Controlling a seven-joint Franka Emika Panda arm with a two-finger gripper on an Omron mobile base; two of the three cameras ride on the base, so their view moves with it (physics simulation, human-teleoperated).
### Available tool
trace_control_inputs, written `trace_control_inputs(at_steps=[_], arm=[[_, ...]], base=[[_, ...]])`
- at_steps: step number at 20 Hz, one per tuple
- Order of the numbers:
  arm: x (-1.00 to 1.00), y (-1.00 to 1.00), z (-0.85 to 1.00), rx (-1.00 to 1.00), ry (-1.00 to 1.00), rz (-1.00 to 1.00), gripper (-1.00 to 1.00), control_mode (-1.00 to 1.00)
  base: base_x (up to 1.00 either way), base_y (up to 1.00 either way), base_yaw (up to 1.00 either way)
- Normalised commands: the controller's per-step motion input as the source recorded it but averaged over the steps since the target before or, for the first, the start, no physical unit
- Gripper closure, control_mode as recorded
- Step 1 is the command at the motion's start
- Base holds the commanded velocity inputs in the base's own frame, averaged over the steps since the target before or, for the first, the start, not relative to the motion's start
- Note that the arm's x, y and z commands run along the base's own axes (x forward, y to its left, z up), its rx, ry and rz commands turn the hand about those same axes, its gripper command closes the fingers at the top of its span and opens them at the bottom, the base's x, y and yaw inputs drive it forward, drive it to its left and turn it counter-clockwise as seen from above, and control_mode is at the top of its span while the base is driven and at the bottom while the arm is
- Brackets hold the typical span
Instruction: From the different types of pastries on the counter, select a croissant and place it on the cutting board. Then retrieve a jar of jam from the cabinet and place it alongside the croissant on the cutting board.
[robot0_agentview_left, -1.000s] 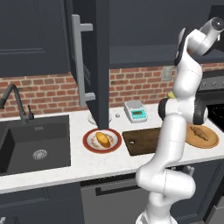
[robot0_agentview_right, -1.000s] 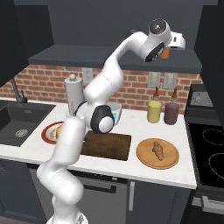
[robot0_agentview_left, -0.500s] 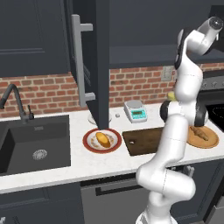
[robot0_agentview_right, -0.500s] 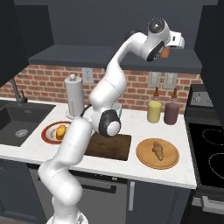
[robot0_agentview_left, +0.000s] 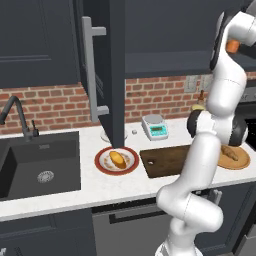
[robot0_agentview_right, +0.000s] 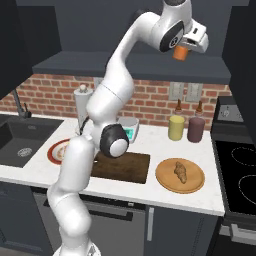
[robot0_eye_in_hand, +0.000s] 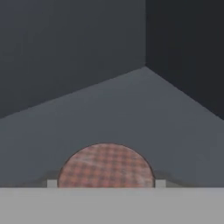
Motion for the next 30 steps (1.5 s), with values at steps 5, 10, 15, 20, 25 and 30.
trace_control_inputs(at_steps=[5,10,15,20,25,30], arm=[[-1.0,0.98,-0.92,0.0,-0.2,-0.28,1.0,-1.0],[-1.0,1.0,-1.0,0.0,-0.2,-0.28,1.0,-1.0],[-1.0,1.0,-1.0,0.0,-0.25,-0.26,1.0,-1.0],[-1.0,1.0,-1.0,-0.02,-0.23,-0.24,1.0,-1.0],[-1.0,1.0,-1.0,-0.05,-0.23,-0.23,1.0,-1.0],[-0.91,0.87,-0.91,-0.07,-0.18,-0.16,1.0,-1.0]], base=[[0.0,0.0,0.0],[0.0,0.0,0.0],[0.0,0.0,0.0],[0.0,0.0,0.0],[0.0,0.0,0.0],[0.0,0.0,0.0]])
